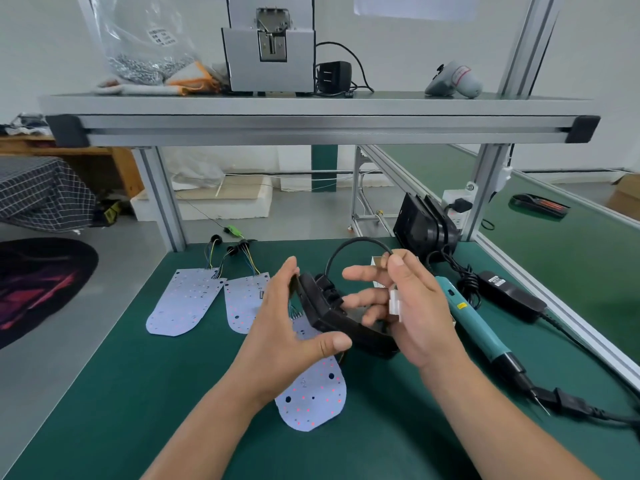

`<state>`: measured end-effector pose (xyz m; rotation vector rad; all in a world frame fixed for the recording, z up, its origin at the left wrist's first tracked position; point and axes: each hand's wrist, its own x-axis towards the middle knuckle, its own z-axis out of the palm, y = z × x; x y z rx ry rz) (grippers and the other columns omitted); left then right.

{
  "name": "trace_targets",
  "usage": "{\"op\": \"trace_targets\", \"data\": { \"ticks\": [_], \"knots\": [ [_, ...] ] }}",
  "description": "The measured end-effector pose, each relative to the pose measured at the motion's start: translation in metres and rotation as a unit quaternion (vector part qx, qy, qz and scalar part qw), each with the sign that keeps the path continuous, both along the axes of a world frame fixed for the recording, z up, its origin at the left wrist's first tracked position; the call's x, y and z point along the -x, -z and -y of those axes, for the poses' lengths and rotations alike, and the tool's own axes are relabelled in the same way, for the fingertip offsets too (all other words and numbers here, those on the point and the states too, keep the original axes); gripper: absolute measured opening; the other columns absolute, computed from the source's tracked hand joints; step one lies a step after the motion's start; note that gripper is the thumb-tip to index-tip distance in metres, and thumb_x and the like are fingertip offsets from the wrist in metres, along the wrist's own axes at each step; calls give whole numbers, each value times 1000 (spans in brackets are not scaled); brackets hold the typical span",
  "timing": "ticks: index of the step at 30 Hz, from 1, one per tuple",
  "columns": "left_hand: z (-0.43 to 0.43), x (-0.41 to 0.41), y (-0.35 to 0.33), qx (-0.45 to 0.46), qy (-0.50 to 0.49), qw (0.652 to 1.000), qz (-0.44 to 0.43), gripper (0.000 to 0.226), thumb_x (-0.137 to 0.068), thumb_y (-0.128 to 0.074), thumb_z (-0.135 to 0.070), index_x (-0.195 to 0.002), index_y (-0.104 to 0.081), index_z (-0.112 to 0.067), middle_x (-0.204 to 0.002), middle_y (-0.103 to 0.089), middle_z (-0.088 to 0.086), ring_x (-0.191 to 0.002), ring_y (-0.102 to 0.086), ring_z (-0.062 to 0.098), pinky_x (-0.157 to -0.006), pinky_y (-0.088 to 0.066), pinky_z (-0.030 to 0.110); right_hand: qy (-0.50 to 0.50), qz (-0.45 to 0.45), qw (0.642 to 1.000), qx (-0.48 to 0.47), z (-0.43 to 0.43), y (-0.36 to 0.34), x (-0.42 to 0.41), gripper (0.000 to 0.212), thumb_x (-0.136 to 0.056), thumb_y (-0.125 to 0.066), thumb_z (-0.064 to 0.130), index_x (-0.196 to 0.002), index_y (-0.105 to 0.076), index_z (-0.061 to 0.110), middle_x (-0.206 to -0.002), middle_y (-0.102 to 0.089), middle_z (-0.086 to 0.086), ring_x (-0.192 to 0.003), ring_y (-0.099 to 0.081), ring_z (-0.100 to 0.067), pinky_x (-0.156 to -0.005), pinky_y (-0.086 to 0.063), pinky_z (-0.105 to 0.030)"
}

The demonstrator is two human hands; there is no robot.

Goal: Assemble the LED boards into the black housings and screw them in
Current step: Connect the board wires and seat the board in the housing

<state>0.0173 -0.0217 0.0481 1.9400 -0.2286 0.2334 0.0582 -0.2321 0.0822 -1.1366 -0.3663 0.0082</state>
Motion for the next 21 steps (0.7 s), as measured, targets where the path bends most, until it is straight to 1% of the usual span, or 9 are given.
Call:
{"op": "trace_targets", "data": {
  "ticks": [3,5,9,12,14,16,18,19,21],
  "knots": [
    [1,1,2,-6,-9,1000,25,124,-58,-91,-76,-157,-18,-59,-153,-29,-38,-148,-25,-14,-113,-29,19,6,30,999,-11,1,-3,0,23,-112,-44,34,-109,-47,12,-122,-72,-27,-87,-77,-41,-57,-60,-30],
    [3,2,2,-26,-17,999,41,124,-61,-90,-71,-159,-16,-55,-152,-27,-35,-149,-25,-10,-112,-28,18,28,41,998,-46,1,-5,-3,23,-111,-46,32,-104,-50,11,-126,-71,-26,-103,-75,-43,-71,-63,-33],
    [11,6,3,-46,-2,998,43,129,-63,-92,-64,-162,-10,-54,-151,-23,-38,-150,-22,-11,-113,-25,17,2,21,981,-191,9,-20,-7,27,-113,-39,28,-97,-56,13,-135,-67,-28,-131,-61,-48,-103,-55,-53],
    [14,9,5,-55,-1,997,48,130,-63,-91,-65,-162,-7,-55,-154,-19,-37,-151,-19,-10,-114,-22,15,1,32,961,-273,23,-36,-10,40,-115,-35,30,-98,-67,13,-128,-71,-23,-134,-59,-45,-108,-50,-57],
    [14,11,5,-56,-5,997,54,130,-63,-89,-66,-163,-7,-52,-153,-20,-37,-150,-19,-11,-111,-23,5,19,59,947,-316,38,-45,-14,48,-115,-36,32,-95,-75,12,-116,-75,-17,-128,-65,-39,-110,-50,-55],
    [14,11,4,-55,-5,997,56,130,-64,-88,-65,-165,-8,-48,-152,-19,-39,-148,-20,-14,-103,-24,-5,56,86,936,-336,55,-53,-18,48,-114,-39,33,-91,-77,14,-101,-75,-9,-105,-73,-27,-101,-56,-49],
    [15,11,3,-56,-3,997,62,129,-65,-88,-65,-165,-9,-45,-152,-19,-38,-148,-20,-14,-105,-18,-6,140,97,942,-289,67,-57,-20,37,-113,-44,33,-90,-71,19,-88,-68,-4,-73,-63,-19,-74,-55,-38],
    [15,11,3,-59,-4,996,65,129,-65,-87,-65,-165,-9,-46,-153,-18,-37,-148,-20,-13,-107,-17,-5,198,109,947,-228,71,-55,-21,25,-110,-50,31,-92,-65,21,-84,-65,-5,-63,-53,-19,-63,-47,-34],
    [17,12,3,-67,-8,995,67,127,-65,-86,-66,-164,-8,-49,-155,-17,-35,-150,-21,-10,-111,-18,1,298,166,940,-16,76,-46,-22,5,-98,-66,28,-98,-61,27,-81,-65,-5,-58,-43,-22,-55,-38,-33]
  ]
}}
